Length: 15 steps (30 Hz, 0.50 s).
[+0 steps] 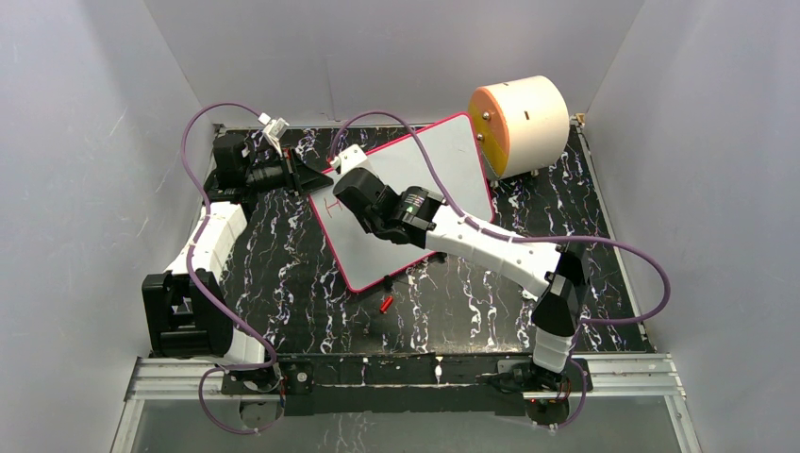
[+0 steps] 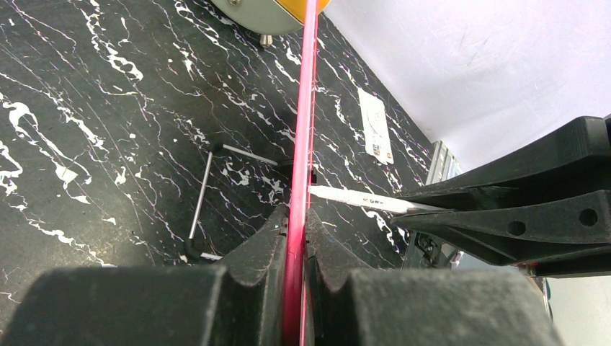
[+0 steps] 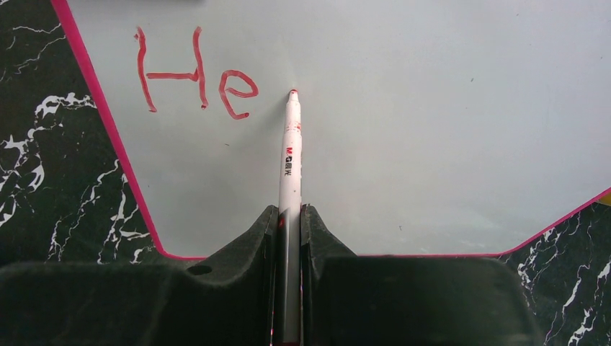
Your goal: Write a sentence on the whiteboard
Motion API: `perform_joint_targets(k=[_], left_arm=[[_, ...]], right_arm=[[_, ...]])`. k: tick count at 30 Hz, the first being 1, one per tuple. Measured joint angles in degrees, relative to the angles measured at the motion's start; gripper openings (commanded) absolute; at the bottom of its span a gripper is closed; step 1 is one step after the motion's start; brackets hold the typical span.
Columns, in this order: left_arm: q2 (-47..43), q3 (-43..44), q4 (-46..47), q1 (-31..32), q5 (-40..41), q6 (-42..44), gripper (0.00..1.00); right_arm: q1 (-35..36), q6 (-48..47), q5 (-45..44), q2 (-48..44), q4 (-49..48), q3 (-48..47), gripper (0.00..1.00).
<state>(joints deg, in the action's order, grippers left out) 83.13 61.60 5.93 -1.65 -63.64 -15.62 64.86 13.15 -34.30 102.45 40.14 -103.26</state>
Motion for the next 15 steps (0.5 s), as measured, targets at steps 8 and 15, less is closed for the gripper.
perform_joint_targets(k=[8,15], left_arm=[[0.00,0.00,0.00,0.00,0.00,0.00,0.00],[0.00,0.00,0.00,0.00,0.02,0.00,0.00]], right_arm=[[-0.04,-0.04,0.04,0.33,-0.04,0.00,0.00],[-0.04,-0.57,0.04,0.33,-0.28,0.00,0.00]])
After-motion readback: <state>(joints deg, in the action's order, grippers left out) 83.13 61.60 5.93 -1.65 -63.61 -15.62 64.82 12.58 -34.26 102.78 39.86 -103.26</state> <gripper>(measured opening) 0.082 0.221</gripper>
